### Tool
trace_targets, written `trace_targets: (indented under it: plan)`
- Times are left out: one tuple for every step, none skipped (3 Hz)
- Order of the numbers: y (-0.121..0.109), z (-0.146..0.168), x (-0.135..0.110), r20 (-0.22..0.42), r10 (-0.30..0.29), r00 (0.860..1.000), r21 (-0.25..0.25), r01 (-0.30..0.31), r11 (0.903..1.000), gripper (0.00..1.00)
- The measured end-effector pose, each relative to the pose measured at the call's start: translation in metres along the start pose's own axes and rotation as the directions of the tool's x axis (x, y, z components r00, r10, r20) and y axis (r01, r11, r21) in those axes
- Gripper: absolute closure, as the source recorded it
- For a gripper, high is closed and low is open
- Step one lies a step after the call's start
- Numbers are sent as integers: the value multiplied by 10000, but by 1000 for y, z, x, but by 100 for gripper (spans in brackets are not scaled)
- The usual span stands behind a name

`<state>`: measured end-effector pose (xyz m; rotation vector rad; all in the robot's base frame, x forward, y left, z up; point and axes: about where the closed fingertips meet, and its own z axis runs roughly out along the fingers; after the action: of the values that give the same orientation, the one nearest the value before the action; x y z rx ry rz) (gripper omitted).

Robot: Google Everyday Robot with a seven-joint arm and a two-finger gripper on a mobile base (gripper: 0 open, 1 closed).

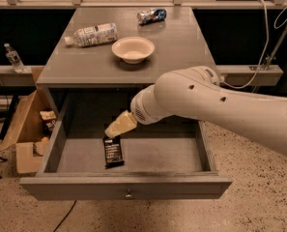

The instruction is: Pick rxbar chocolate from top drawer and place on counter

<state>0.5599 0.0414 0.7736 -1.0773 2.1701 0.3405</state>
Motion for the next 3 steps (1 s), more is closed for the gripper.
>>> trace_targets:
  plan:
    - [-1, 40, 23, -242, -349, 9991, -330, 341, 9989, 0]
    - [0, 76, 43, -502, -607, 9969, -607, 576, 9965, 0]
    - [7, 98, 54, -894, -1088, 9900, -431, 1053, 9935, 0]
